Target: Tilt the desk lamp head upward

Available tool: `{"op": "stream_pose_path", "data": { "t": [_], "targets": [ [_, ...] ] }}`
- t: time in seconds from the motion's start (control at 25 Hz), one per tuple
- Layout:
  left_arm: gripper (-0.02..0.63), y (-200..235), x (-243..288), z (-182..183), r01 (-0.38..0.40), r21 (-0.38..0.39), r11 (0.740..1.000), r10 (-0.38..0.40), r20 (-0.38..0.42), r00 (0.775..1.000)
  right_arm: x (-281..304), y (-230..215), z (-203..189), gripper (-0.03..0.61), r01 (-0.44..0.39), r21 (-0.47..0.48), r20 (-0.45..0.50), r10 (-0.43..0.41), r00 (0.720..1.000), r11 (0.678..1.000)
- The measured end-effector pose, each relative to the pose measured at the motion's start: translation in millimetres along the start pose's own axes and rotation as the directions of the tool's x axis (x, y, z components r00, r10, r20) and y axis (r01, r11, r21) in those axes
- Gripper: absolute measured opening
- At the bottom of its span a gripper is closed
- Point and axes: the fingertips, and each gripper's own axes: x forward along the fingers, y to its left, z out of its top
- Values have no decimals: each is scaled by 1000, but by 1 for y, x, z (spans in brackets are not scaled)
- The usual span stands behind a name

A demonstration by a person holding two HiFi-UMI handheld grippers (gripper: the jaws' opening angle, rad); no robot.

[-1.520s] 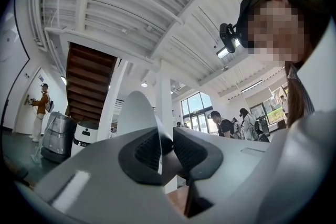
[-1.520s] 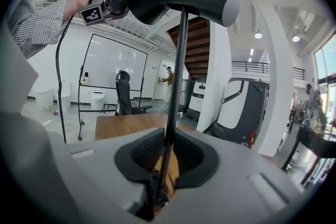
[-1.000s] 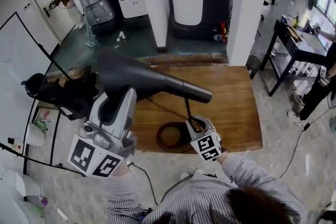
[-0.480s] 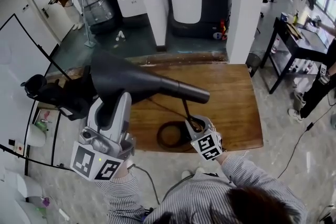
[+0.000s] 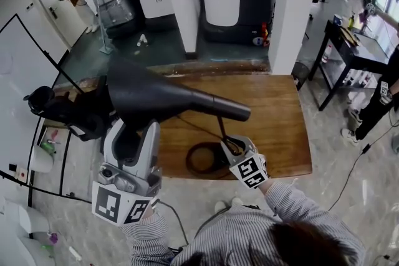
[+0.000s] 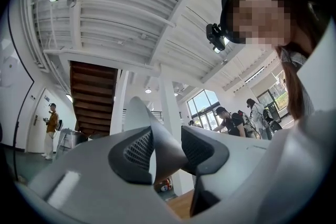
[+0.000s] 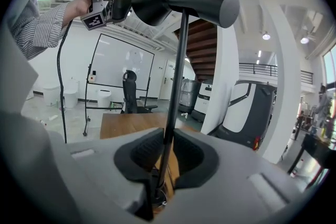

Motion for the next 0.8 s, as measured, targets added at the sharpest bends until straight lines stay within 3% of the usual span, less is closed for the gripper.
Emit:
{"op": "stream_pose_path", "data": {
  "t": [0.24,0.48,0.64,0.72,0.8],
  "targets": [
    [164,3,-18,-16,-35,-57,998,36,13,999,-8,-1,4,54,-4,-18,30,4,1000,1000],
    [176,5,-24,-17,-59,-23,998,58,-6,998,-19,-3,13,54,1,-21,59,0,998,1000],
    [176,0,-46,-46,-122,-9,993,121,-37,992,-33,-2,21,54,2,-16,99,0,995,1000],
    [176,-12,-50,-74,-97,-49,994,92,-93,991,-41,-1,26,54,6,-13,111,-5,994,1000],
    [176,-27,-48,-104,-80,-137,987,60,-141,988,-48,0,33,52,0,5,124,-1,992,1000]
  ]
}}
